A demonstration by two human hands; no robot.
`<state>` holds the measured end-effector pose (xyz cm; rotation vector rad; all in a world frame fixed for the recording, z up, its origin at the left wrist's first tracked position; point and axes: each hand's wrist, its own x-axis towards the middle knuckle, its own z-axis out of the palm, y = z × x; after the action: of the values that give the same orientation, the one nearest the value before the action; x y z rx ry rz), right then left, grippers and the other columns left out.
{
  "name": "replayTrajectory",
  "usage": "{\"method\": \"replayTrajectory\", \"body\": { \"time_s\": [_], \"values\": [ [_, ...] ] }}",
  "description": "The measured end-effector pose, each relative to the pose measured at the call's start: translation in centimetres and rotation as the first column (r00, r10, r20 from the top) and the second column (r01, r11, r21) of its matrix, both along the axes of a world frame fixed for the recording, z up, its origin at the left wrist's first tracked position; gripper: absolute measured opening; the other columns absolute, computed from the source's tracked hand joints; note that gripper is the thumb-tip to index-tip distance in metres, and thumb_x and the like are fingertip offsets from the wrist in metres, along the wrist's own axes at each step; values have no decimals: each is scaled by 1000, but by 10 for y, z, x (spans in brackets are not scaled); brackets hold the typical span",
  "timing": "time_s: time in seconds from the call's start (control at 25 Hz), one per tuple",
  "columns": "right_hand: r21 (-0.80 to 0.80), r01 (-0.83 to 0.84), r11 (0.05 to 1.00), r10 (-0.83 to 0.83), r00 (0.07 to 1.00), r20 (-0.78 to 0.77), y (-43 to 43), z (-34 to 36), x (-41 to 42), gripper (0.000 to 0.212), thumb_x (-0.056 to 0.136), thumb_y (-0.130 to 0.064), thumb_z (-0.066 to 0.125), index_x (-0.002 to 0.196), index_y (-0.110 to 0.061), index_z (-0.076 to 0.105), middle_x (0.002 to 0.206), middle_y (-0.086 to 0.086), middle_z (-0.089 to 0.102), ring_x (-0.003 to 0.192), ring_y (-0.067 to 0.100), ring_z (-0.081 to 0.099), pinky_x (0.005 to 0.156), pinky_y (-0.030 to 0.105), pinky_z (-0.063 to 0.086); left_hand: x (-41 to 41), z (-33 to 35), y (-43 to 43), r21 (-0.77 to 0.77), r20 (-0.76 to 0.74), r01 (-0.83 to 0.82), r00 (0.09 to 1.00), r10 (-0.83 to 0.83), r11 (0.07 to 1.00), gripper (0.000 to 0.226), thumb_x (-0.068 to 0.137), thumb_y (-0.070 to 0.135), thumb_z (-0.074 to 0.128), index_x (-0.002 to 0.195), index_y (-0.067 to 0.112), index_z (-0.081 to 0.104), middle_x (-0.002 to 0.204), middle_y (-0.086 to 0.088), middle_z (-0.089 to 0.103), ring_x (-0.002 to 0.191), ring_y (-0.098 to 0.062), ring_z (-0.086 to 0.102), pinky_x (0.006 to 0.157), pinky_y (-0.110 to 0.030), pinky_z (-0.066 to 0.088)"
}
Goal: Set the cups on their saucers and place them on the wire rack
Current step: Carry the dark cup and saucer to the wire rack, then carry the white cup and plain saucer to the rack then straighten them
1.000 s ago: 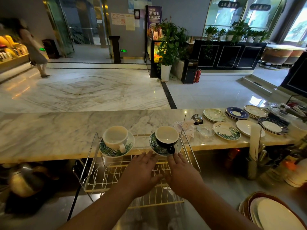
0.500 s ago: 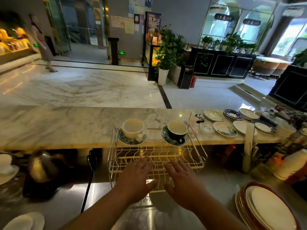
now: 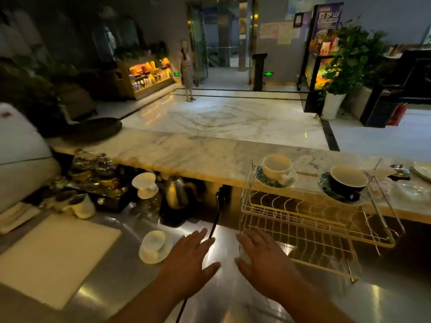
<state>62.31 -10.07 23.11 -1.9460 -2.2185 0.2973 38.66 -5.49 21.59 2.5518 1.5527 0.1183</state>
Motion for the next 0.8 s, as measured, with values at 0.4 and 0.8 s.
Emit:
{"method": "replayTrajectory", "body": {
  "time_s": [0.4,0.8],
  "values": [
    [-99,-148,984,152,987,42,66,-32,-123,69,96,-67,31,157,-38,16,169,-3,18,155,24,8,123,44,9,-159,-48,28,-99,0,-238,971,239,966,81,86,81,27,156,40,27,169,6,16,152,-21,21,122,-40,20],
    [-304,-108,947,140,986,86,149,-114,-210,70,97,-59,37,159,-32,21,169,3,19,154,26,12,124,42,11,-267,-120,106,-235,10,-310,947,321,922,74,93,71,40,157,35,29,169,3,18,153,-19,20,122,-37,18]
  ]
}}
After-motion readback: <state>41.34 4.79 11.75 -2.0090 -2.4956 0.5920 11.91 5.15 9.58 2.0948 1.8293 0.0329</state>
